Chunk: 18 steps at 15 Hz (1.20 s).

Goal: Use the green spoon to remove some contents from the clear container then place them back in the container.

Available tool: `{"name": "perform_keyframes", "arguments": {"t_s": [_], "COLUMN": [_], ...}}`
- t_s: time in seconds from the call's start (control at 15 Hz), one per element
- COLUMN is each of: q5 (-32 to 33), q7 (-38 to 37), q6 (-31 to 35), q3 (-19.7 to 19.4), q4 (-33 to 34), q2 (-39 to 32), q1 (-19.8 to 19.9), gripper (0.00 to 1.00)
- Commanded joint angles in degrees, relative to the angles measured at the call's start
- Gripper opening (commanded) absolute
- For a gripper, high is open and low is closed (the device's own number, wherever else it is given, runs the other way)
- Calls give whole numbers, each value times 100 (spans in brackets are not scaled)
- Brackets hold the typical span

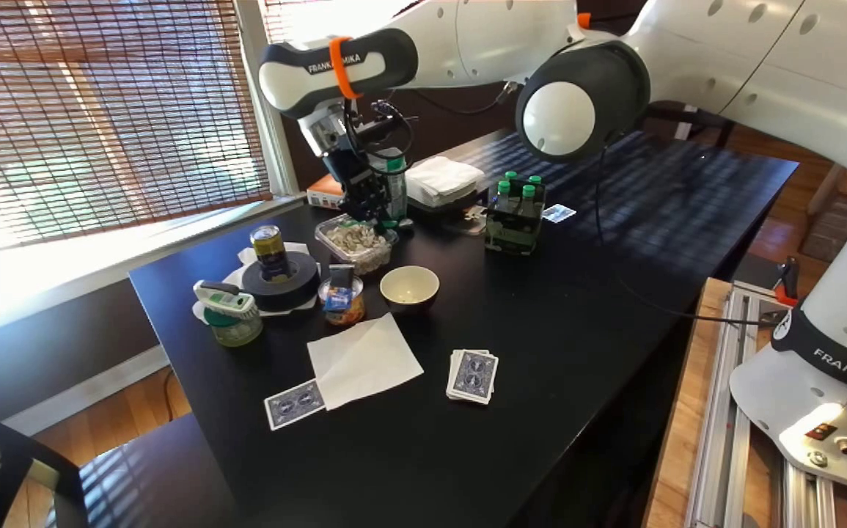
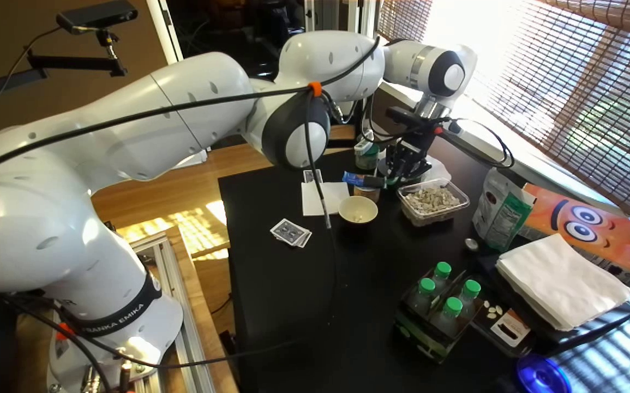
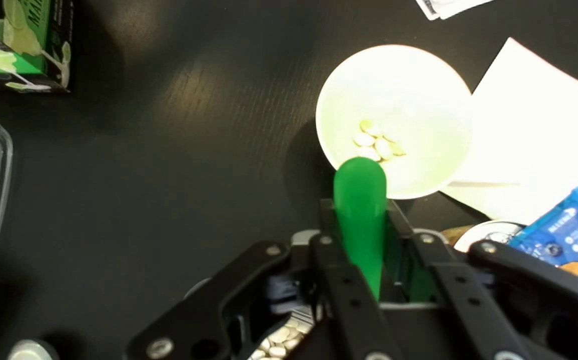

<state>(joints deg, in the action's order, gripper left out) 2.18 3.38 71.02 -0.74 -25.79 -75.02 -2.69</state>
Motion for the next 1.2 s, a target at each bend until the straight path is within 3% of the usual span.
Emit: {"name": "perform_keyframes", "arguments": {"t_s": [0.0,0.27,0.8,0.87,1.13], "q5": [-17,-126,-70,-69,-68], "q7": [328,557,504,504,504], "q6": [451,992,1137,1143,1133], "q3": [70,182,148,145,144], "q4": [0,-21,-86,-86,-72], "q2": [-5,-50,-30,-30,-42], "q1": [74,184,200,200,200], "gripper": [6,6,6,25,25]}}
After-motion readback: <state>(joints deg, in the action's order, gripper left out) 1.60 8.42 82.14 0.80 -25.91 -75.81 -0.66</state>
